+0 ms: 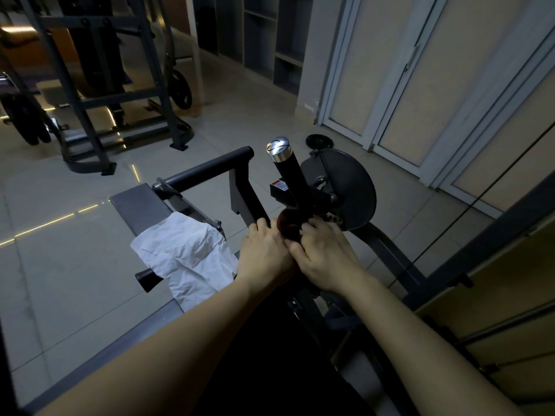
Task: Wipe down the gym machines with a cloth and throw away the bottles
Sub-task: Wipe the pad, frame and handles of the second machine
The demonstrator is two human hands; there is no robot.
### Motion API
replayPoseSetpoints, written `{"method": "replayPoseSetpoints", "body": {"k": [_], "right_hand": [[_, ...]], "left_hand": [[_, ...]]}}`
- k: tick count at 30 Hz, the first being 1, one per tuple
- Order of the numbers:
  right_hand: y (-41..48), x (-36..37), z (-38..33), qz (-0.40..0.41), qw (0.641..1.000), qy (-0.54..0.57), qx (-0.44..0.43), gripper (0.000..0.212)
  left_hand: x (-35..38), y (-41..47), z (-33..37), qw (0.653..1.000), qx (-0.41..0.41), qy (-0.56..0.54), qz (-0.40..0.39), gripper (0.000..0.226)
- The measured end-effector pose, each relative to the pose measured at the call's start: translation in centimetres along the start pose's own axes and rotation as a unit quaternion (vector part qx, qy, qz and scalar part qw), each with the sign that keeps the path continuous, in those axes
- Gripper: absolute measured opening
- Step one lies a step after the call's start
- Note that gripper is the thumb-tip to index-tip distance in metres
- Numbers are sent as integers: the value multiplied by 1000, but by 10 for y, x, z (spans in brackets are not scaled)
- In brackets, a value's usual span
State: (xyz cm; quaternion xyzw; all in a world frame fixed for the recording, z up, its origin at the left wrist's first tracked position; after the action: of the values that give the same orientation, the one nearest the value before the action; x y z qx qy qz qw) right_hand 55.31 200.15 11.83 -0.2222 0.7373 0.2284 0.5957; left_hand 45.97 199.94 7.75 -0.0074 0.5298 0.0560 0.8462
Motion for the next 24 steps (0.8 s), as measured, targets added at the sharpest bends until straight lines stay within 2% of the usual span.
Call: {"method": "replayPoseSetpoints", "body": {"k": [3, 7, 9, 11, 12, 13, 15, 16, 17, 18, 19, 21, 24], "right_hand": [[-13, -3, 18, 53, 998, -23, 0, 29], [-12, -6, 39, 94, 994, 18, 45, 24], [-5, -13, 56, 108, 984, 97, 99, 17], [3, -11, 78, 99, 956, 221, 163, 16], [4, -9, 93, 106, 924, 299, 213, 16], [2, -5, 106, 131, 874, 390, 259, 14], [-8, 1, 125, 207, 733, 549, 343, 16], [-10, 3, 126, 233, 674, 601, 361, 17], [-9, 2, 122, 246, 635, 641, 355, 17], [-3, -2, 112, 243, 621, 668, 330, 17], [4, -6, 101, 226, 627, 686, 293, 20], [15, -19, 76, 169, 665, 699, 201, 29], [22, -30, 62, 83, 757, 640, 102, 42]], "left_hand": [[1, -1, 0, 1000, -10, -4, -6, 63], [-3, 0, 1, 1000, -9, -3, -7, 73], [-1, 0, 0, 1000, -12, -3, -8, 74], [-2, -1, 0, 1000, -13, -3, -8, 73], [-2, -1, 1, 1000, -13, -2, -7, 72], [-3, -1, 1, 1000, -12, -1, -6, 72], [-2, -2, 2, 1000, -11, -5, -8, 73], [-2, -2, 1, 1000, -12, -7, -8, 74], [-2, -2, 1, 1000, -13, -8, -7, 75], [-3, -1, 0, 1000, -14, -9, -4, 75], [-4, -1, 0, 1000, -14, -11, -3, 75], [-4, -2, 0, 1000, -12, -15, -6, 74], [-4, -2, -1, 1000, -13, -20, -4, 73]]}}
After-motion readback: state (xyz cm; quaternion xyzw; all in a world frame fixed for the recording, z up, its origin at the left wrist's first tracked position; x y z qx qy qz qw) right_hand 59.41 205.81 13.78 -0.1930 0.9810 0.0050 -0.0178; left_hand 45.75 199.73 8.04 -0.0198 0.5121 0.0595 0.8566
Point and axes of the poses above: each hand's wrist, its own y-axis towards the middle knuckle, its own x-axis out of the palm, z = x × y, the point moved 10 cm from there along y, towards the middle knuckle, and after that the axes turned 4 degrees about -z, right-handed, at the moved point
